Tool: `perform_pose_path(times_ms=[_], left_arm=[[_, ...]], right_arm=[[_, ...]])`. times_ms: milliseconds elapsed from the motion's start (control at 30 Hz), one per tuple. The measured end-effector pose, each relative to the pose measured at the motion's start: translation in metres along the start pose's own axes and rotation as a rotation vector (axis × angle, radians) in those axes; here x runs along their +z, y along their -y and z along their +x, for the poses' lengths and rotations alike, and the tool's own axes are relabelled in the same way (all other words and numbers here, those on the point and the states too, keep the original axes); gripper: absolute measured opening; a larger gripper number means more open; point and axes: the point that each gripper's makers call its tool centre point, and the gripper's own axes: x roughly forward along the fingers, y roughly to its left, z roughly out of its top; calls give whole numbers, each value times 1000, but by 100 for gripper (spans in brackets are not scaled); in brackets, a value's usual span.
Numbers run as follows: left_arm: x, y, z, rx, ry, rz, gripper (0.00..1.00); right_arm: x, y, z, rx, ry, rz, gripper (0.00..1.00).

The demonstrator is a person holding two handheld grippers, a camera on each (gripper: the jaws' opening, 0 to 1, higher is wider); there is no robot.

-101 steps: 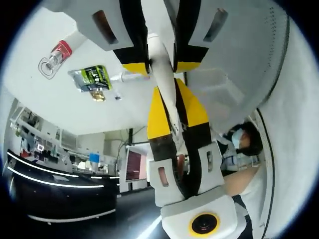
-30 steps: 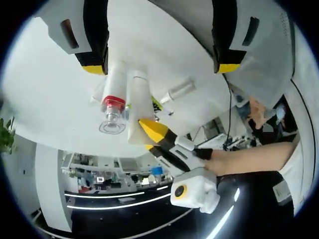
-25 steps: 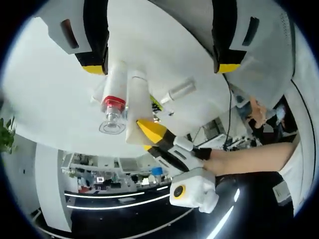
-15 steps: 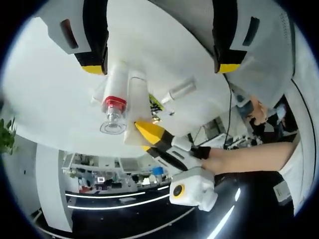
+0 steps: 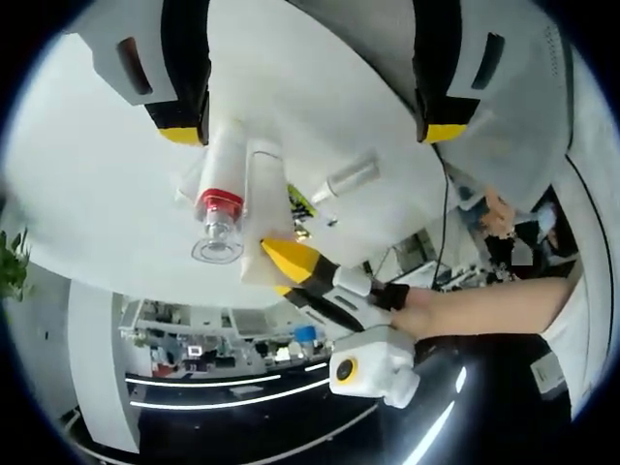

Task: Arrange the skincare products in the storage area until every visible bottle or jar stands upright without overlapping.

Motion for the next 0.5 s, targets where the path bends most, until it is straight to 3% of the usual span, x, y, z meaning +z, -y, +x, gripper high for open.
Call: perform_pose_path(times_ms=[500], left_arm=[[5,4,2,7,-8,20,21]], right_arm=[[-1,3,0,-14,-3,6,89]])
